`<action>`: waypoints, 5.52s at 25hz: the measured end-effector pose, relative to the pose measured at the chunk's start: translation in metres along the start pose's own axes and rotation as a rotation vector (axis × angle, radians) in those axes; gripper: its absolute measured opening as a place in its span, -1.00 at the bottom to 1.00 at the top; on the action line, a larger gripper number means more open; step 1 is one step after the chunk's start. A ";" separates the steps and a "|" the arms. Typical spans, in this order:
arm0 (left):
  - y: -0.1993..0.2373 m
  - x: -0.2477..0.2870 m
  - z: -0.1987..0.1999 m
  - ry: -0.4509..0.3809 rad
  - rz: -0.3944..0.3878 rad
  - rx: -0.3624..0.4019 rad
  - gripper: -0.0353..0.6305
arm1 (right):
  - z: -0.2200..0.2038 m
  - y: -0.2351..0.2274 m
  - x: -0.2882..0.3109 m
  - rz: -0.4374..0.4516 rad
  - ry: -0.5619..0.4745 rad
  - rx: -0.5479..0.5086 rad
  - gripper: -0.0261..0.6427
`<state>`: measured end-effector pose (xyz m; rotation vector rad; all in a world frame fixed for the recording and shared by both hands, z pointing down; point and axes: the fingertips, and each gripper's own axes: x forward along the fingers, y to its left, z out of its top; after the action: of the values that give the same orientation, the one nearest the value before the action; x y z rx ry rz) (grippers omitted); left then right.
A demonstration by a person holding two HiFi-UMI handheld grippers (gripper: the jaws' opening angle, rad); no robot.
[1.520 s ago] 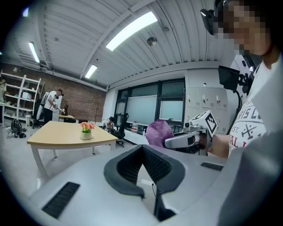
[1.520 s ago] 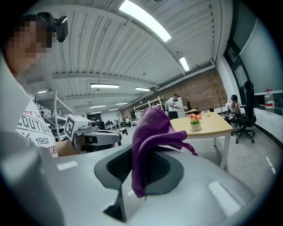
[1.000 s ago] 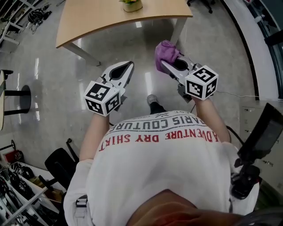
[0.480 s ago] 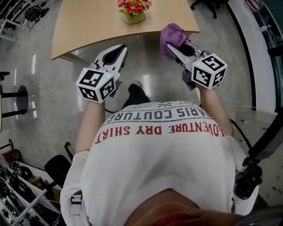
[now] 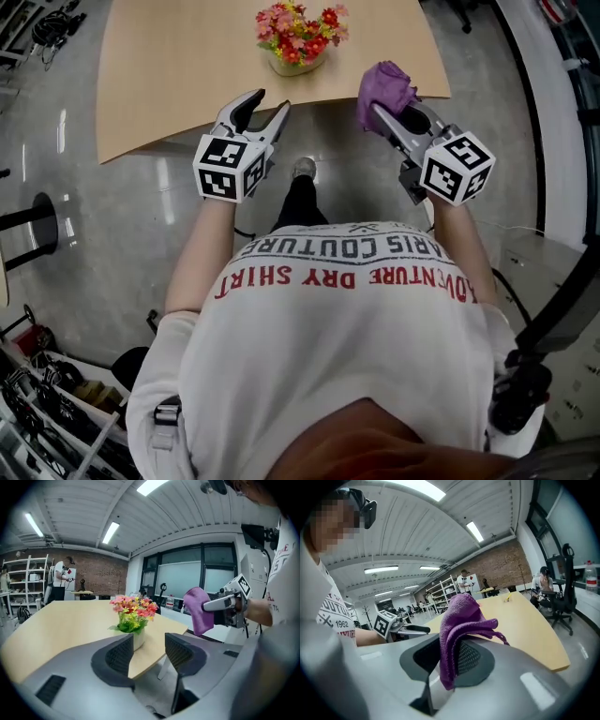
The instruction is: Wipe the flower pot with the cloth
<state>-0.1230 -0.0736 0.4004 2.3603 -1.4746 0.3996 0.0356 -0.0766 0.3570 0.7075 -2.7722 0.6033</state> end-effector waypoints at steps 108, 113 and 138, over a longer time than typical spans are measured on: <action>0.117 0.170 -0.022 -0.019 0.485 -0.083 0.52 | -0.046 -0.125 0.086 -0.059 0.152 0.243 -0.80; 0.111 0.169 -0.020 -0.034 0.484 -0.108 0.52 | -0.046 -0.120 0.079 -0.059 0.138 0.241 -0.80; 0.055 0.121 -0.022 -0.032 -0.165 0.173 0.52 | -0.020 -0.105 0.117 0.080 0.108 0.249 -0.80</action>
<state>-0.1232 -0.1851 0.4757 2.6129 -1.2923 0.4655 -0.0105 -0.1996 0.4456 0.5926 -2.6630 0.9858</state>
